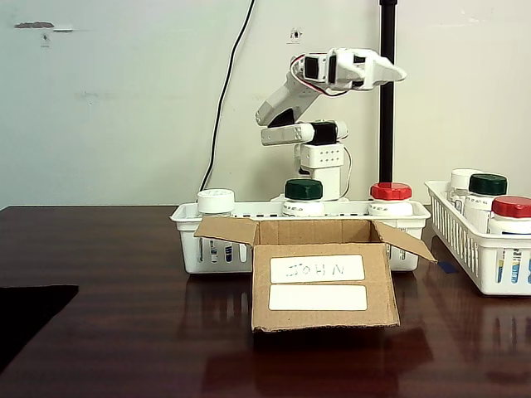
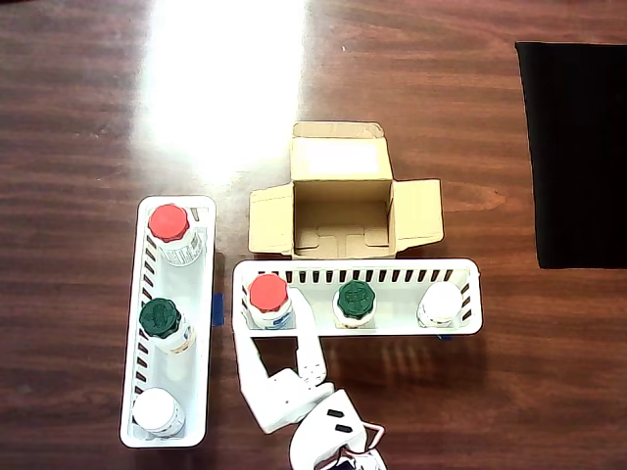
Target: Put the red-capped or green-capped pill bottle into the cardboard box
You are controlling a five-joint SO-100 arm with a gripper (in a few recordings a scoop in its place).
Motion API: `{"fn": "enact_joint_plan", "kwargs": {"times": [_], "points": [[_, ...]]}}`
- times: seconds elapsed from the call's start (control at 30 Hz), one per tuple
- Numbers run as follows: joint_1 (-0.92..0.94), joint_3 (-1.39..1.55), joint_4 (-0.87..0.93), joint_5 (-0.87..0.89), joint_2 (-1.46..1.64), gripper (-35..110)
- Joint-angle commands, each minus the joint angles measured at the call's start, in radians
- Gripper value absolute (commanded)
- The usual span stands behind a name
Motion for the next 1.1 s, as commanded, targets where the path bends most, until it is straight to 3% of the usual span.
{"fn": "enact_joint_plan", "kwargs": {"times": [0.0, 0.4, 0.7, 1.07], "points": [[-0.078, 0.005, -0.141, 0.025, -0.043, 67], [-0.245, 0.255, -0.666, 0.071, -0.288, 70], [-0.347, 0.287, -0.695, 0.043, -0.265, 70], [-0.247, -0.095, -0.749, 0.057, -0.726, 70]]}}
